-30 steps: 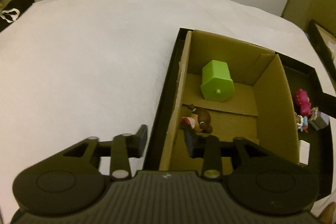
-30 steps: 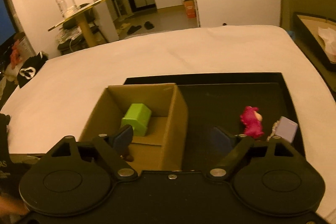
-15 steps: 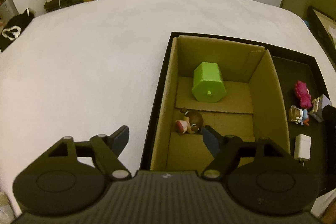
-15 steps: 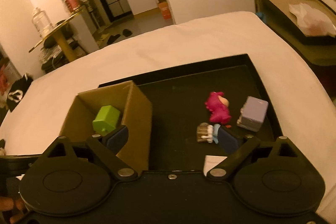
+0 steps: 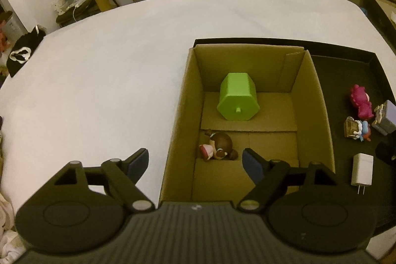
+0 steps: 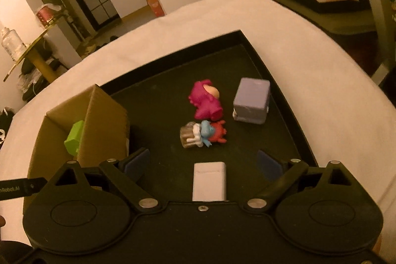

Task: Organize rigid objects
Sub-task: 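Return the right gripper to the tray and grasp the white charger plug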

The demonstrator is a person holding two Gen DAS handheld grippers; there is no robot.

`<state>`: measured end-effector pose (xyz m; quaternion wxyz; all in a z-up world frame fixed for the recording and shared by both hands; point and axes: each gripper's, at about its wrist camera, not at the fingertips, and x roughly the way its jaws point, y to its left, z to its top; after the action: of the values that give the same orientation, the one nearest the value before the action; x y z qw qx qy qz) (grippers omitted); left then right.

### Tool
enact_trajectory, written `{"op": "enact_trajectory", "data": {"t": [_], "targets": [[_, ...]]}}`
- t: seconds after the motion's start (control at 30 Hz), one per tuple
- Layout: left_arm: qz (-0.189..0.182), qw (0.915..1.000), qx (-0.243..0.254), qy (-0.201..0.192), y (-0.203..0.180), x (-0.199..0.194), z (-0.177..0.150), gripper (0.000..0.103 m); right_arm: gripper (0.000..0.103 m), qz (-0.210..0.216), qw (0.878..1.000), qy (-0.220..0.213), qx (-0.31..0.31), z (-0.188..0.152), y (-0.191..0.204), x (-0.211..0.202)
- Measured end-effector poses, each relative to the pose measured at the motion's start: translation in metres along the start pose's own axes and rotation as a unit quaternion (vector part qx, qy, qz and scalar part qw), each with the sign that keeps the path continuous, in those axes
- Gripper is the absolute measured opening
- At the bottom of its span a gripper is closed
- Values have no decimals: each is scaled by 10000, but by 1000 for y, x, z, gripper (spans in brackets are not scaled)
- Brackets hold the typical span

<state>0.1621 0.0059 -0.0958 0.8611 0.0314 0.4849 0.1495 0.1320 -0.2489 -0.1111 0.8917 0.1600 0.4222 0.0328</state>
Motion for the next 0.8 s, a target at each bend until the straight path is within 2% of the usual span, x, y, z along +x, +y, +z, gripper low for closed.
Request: {"op": "enact_trajectory", "data": {"t": [0.27,0.53,0.57,0.6,0.67,0.7,0.8], "targets": [[149,9993,328,33,-24,-1,3,82,93,-165,9994,302,-91,-6,-2,19],[322,9980,537,120,-35,5,4,83,86,-340,9963,646,-462,-11,3,41],[354,9978,545,119,-35,4,4,83,79,-355,9957,706,-488,-12,3,43],[377,9977,543,117,-34,4,4,83,66,-372,9950,777,-505,-14,2,46],[432,9977,511,121,-32,4,4,83,54,-438,9942,795,-573,-17,1,46],[453,9976,500,132,-30,4,4,83,37,-477,9938,772,-649,-17,1,45],[496,9976,473,140,-28,2,4,83,37,-465,9947,770,-506,-16,-5,41]]}}
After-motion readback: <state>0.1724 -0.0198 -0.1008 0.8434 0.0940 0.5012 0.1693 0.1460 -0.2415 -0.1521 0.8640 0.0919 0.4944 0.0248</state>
